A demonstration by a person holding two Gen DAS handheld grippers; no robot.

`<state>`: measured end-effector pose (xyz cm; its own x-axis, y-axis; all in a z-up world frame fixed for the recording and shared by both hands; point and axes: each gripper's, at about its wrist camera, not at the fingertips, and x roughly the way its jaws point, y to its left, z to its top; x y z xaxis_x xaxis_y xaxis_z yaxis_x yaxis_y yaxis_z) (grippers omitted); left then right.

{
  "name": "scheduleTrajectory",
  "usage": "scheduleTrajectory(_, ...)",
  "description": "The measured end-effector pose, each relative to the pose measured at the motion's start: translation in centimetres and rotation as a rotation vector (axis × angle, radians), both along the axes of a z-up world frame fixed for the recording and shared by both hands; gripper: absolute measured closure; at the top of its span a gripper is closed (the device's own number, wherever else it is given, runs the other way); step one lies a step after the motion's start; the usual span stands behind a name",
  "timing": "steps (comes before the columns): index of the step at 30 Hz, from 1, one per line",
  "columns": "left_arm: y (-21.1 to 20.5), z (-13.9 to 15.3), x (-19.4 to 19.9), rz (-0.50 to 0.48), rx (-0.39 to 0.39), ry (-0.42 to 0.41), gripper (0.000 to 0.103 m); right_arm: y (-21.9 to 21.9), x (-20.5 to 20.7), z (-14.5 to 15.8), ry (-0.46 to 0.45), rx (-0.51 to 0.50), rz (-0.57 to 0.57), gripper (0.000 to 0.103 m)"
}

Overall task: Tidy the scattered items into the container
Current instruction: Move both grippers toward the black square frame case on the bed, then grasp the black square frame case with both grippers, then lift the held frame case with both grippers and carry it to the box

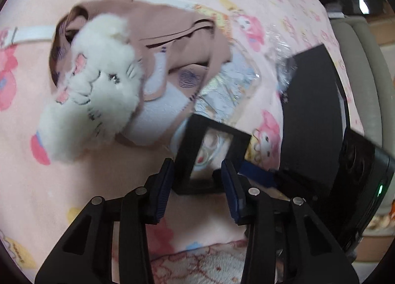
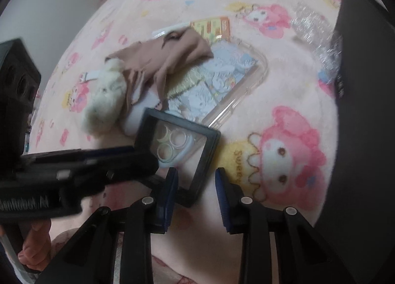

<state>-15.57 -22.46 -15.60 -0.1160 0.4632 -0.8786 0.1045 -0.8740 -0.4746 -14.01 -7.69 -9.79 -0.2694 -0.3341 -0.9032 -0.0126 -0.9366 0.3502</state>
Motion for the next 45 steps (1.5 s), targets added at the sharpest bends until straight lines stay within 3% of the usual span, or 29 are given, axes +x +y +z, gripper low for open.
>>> scheduleTrajectory(4, 0.3, 0.5, 0.5, -0.009, -0.046, 0.024, 0.070, -0.2, 0.3, 0.3, 0.013, -0.020, 0.023, 0.080)
scheduleTrajectory(8, 1.0, 2.3, 2.7, 0.001, -0.038, 0.066, 0.071, 0.6, 1.8, 2.2, 0.056, -0.045, 0.024, 0.081)
scheduleTrajectory(17, 5.0, 9.0, 7.9, 0.032, -0.006, 0.224, 0.071, 3.4, 8.1, 10.0, 0.205, -0.015, 0.040, 0.080)
scheduleTrajectory(22, 10.7, 12.3, 6.9, -0.032, 0.002, 0.297, 0.071, 7.1, 11.0, 14.1, 0.304, 0.042, 0.001, 0.080)
scheduleTrajectory(27, 17.2, 13.2, 4.4, -0.100, 0.039, 0.317, 0.070, 12.7, 11.8, 15.7, 0.335, 0.114, -0.040, 0.080)
scheduleTrajectory(30, 21.4, 12.5, 2.5, -0.130, 0.081, 0.301, 0.069, 16.8, 11.5, 15.5, 0.323, 0.142, -0.069, 0.080)
scheduleTrajectory(34, 25.6, 9.7, 0.0, -0.145, 0.123, 0.221, 0.069, 22.1, 10.4, 13.4, 0.250, 0.141, -0.115, 0.080)
scheduleTrajectory(40, 28.8, 5.5, -2.1, -0.134, 0.077, 0.102, 0.069, 27.8, 9.4, 7.8, 0.087, -0.063, -0.231, 0.079)
scheduleTrajectory(45, 29.8, 4.3, -2.3, -0.131, 0.067, 0.051, 0.069, 28.6, 9.0, 6.0, 0.009, -0.089, -0.262, 0.079)
